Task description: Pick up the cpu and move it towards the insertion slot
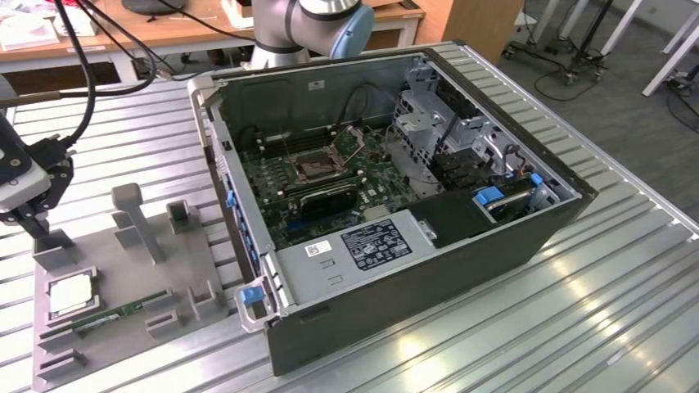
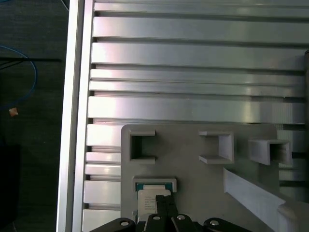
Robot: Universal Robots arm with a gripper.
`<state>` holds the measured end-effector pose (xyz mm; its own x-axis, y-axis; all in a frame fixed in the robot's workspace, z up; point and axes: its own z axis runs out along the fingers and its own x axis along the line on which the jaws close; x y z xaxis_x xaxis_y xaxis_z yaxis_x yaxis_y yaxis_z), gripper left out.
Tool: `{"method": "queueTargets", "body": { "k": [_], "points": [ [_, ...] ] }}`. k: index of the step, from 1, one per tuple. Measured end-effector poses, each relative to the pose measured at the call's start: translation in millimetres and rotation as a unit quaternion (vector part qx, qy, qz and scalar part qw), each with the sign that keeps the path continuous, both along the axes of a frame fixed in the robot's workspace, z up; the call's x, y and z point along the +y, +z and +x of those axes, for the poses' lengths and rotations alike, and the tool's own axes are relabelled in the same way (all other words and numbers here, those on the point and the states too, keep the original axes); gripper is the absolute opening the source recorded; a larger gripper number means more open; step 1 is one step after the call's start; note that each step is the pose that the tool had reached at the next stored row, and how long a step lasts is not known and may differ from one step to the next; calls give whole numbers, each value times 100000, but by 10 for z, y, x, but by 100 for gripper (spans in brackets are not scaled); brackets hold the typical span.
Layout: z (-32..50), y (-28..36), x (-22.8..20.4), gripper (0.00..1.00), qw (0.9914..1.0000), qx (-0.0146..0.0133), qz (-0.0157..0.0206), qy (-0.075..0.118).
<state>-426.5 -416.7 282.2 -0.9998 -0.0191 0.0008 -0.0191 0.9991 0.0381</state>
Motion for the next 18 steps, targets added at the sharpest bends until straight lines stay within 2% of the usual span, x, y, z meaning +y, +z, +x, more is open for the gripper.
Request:
{"method": "queueTargets", "body": {
  "k": [10,18],
  "points": [
    [1,-10,0,11,100000,-27,16,0],
    [0,-87,0,11,100000,-17,9,2]
  ]
}}
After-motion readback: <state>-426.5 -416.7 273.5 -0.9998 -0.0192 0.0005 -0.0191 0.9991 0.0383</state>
